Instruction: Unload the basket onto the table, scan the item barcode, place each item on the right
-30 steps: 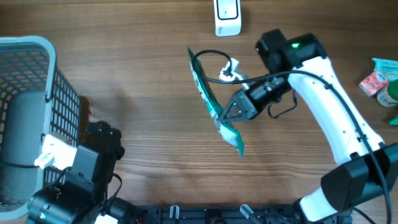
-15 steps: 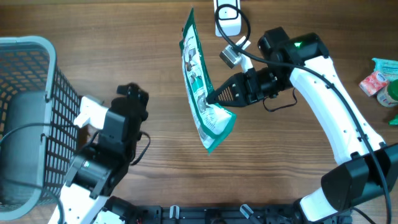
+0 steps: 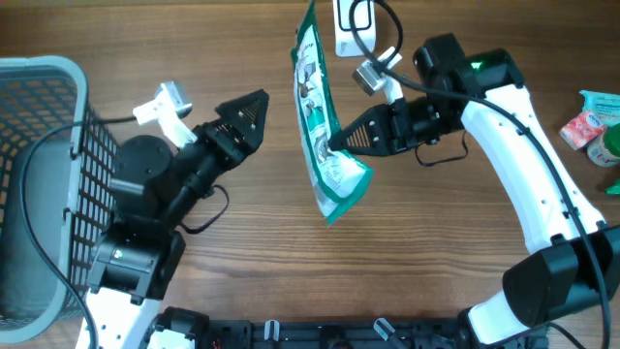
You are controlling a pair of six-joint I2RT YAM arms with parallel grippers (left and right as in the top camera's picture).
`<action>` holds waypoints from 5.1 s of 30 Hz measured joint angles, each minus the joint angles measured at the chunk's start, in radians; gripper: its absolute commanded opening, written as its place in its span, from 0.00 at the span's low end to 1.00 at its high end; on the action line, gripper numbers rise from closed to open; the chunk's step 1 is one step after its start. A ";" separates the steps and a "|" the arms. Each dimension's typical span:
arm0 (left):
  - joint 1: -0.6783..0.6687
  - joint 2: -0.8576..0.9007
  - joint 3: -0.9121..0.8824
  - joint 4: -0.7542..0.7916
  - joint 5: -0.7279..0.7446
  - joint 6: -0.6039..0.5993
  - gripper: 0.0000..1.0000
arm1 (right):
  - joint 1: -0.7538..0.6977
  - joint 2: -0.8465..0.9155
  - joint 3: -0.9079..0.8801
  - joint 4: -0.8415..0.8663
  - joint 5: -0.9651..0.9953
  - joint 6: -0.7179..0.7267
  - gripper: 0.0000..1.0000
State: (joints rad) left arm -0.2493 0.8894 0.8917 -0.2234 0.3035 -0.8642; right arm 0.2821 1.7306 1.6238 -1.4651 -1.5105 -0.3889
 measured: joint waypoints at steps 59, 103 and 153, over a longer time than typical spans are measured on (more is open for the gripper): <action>0.370 0.402 0.002 -0.162 0.493 -0.563 0.04 | 0.511 -0.003 0.019 0.475 1.525 0.644 0.99; 0.370 0.403 0.001 -0.038 0.486 -1.138 1.00 | 0.410 -0.132 -0.258 0.840 1.410 0.289 0.04; -0.197 -0.219 0.000 -1.076 -0.651 -0.286 1.00 | -0.155 -0.222 -0.790 2.020 0.113 0.759 0.05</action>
State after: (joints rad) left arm -0.4461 0.6704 0.8917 -1.2995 -0.3473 -1.1507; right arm 0.1268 1.5082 0.8333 0.5552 -1.3979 0.3698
